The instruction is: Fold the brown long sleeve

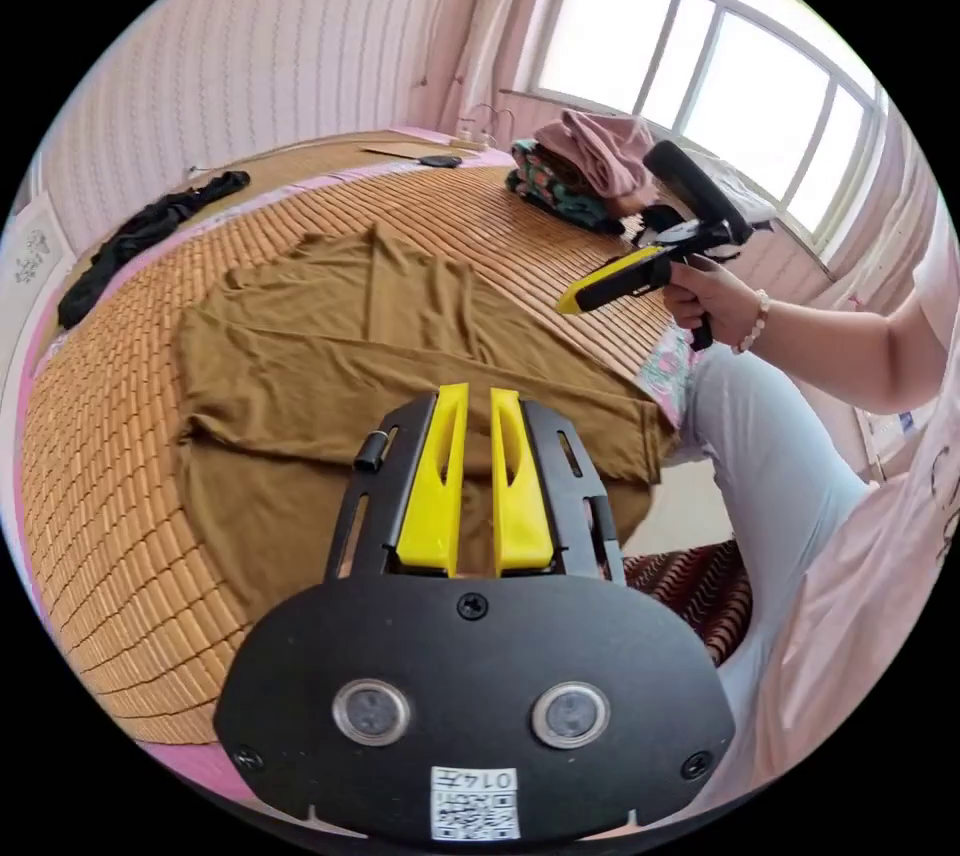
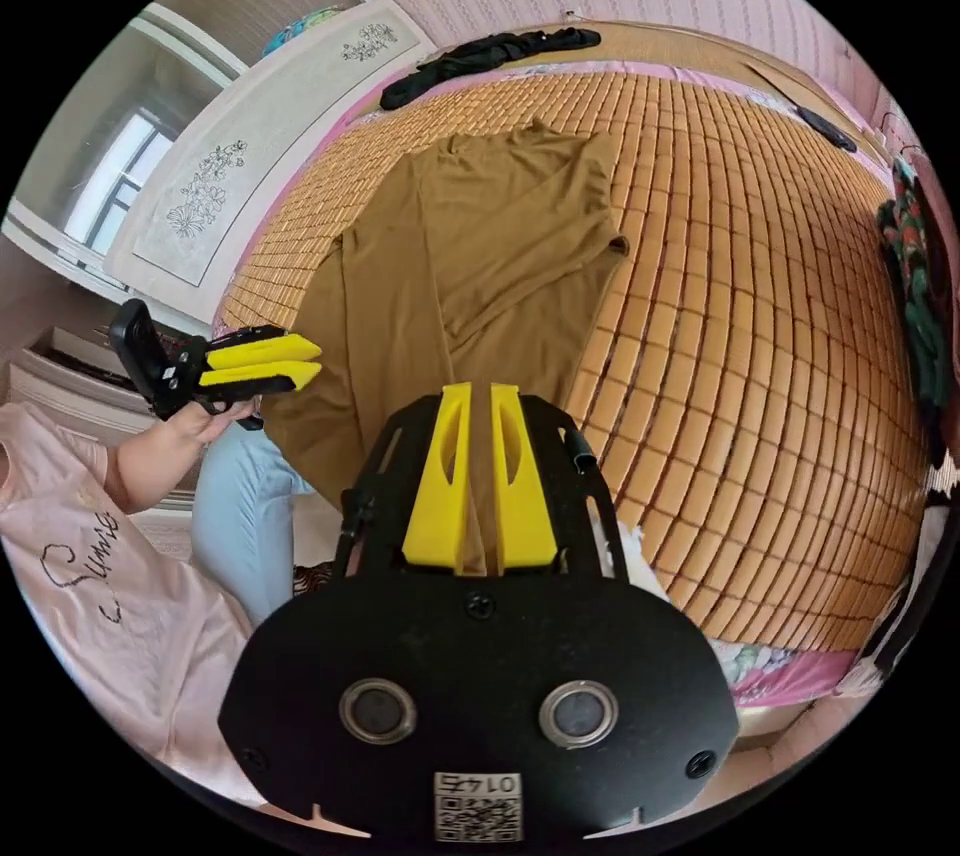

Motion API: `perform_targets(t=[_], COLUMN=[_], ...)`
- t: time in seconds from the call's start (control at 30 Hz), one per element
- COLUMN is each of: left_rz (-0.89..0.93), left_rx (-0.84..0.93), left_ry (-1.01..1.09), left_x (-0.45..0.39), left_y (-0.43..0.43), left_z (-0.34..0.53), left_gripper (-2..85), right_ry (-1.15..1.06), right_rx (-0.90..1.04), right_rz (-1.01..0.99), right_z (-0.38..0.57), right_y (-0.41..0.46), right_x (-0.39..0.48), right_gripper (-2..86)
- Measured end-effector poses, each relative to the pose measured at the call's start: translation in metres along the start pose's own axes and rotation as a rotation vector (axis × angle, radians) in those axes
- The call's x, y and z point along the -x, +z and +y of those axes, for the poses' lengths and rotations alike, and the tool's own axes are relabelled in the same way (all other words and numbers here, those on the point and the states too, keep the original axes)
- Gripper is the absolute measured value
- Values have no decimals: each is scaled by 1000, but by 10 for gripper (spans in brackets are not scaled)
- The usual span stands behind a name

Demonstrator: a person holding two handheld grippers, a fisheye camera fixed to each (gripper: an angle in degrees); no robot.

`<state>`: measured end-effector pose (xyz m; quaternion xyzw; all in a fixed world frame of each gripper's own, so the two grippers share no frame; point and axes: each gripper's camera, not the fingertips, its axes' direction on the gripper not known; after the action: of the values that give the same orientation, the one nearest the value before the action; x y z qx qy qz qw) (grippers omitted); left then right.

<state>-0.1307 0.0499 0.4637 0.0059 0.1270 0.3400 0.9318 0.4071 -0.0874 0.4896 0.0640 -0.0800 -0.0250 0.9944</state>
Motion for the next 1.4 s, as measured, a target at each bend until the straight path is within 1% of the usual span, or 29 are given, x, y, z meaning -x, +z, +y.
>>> perform_targets(t=[0.07,0.1,0.17,0.23,0.3,0.37,0.43,0.47,0.53,0.57,0.6,0.63,0.67,0.7,0.73,0.77,0.87,1.03,1.13,1.2,1.23,1.33,1.4], left_rz=[-135,-158,-226,-247,-246,-232,-220,-212,-158,-119,-147,-174,-150,-130,-87,-82,-116,-212,-165,-123,-102,-109,-98], left_rx=[-45,-43,-56,-50,-28,19,57,70,102,168,158,158,166,161,120,71,21,-82,-119,-102,-66,-5,19], left_ry=[-89,-112,-227,-285,-328,-403,-428,-459,-491,-524,-545,-538,-566,-579,-598,-591,-512,-454,-462,-432,-395,-270,-208], left_x=[86,108,188,233,269,305,325,336,353,364,367,370,378,381,386,387,380,363,355,346,337,303,278], left_y=[-15,-17,-17,-7,10,37,57,68,85,99,98,96,93,90,80,67,40,5,-12,-18,-22,-42,-60], left_z=[-23,-30,-53,-67,-79,-87,-92,-93,-95,-93,-93,-92,-92,-92,-94,-99,-128,-179,-189,-184,-177,-140,-109], left_gripper=[44,44,51,66,89,108,115,116,109,86,75,52,28,16,1,-4,-9,-10,-10,-10,-10,-9,-9], right_ry=[-30,-44,-44,-13,52,90,100,104,107,128,137,126,123,125,122,109,86,153,142,106,91,-2,-69], right_rx=[-21,-32,-33,-21,5,11,2,10,38,47,38,39,45,45,32,-7,-72,-188,-236,-232,-225,-191,-158], right_rz=[19,28,64,116,132,114,135,156,110,133,195,192,143,92,75,68,53,65,25,-20,-34,-98,-131], right_z=[-38,-63,-98,-129,-163,-180,-191,-197,-203,-205,-204,-203,-203,-203,-203,-202,-207,-218,-216,-200,-193,-145,-93], right_y=[-1,-1,2,10,22,30,36,42,50,52,50,49,46,40,34,21,-14,-66,-92,-100,-100,-101,-99], right_x=[-11,-19,-34,-53,-77,-90,-97,-101,-105,-106,-106,-106,-109,-114,-115,-117,-121,-131,-129,-124,-122,-105,-87], right_gripper=[71,78,86,98,124,135,139,137,128,98,47,35,10,4,2,0,-1,0,1,1,1,2,2])
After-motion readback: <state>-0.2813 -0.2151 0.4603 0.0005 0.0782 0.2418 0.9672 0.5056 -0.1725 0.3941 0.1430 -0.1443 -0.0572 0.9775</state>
